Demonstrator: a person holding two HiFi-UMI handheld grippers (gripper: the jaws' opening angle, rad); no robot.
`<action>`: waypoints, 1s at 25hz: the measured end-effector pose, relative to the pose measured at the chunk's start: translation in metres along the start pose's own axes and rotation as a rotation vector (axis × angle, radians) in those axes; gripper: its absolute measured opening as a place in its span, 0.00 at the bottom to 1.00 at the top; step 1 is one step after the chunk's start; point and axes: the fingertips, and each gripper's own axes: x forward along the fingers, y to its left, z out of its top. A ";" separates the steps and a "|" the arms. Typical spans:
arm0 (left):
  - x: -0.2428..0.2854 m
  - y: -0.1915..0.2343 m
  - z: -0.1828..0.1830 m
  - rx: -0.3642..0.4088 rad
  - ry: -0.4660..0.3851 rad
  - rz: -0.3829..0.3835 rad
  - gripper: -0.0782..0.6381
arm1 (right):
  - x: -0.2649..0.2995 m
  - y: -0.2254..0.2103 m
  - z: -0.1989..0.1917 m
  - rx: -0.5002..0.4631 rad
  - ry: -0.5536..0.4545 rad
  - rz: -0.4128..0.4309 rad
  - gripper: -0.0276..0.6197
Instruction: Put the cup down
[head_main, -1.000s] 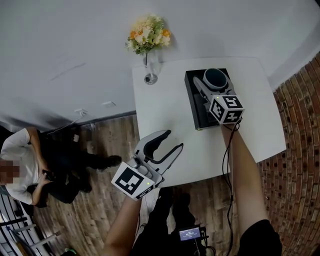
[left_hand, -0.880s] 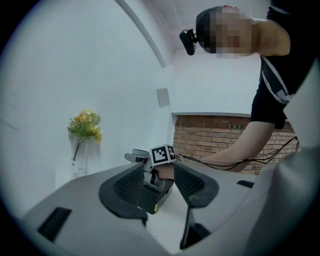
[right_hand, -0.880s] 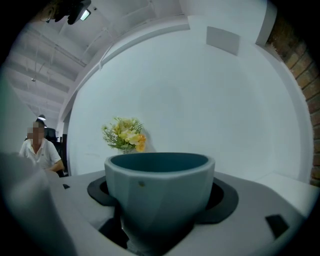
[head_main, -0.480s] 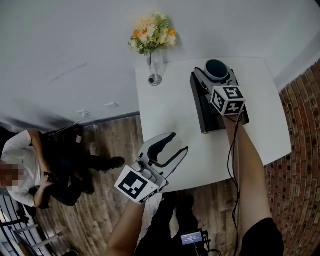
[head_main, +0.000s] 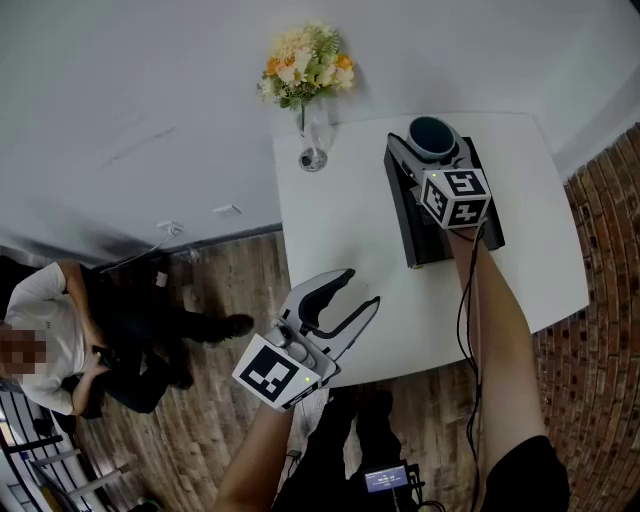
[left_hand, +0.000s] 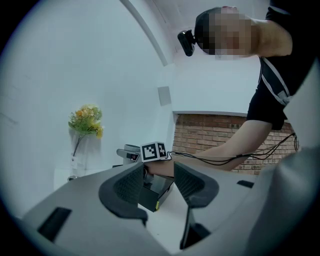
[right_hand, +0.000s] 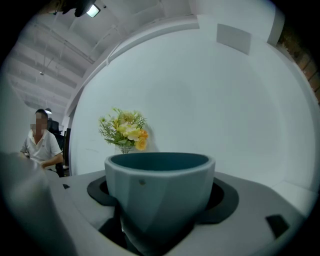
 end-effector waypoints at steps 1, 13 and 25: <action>0.001 -0.001 0.002 0.000 -0.009 -0.001 0.37 | 0.000 0.000 0.000 0.000 -0.002 0.001 0.69; 0.002 -0.003 0.007 0.002 -0.025 -0.005 0.37 | -0.002 0.000 -0.003 0.003 0.002 -0.003 0.76; 0.002 -0.011 0.016 0.009 -0.037 -0.008 0.37 | -0.014 0.003 0.006 -0.028 0.029 -0.001 0.79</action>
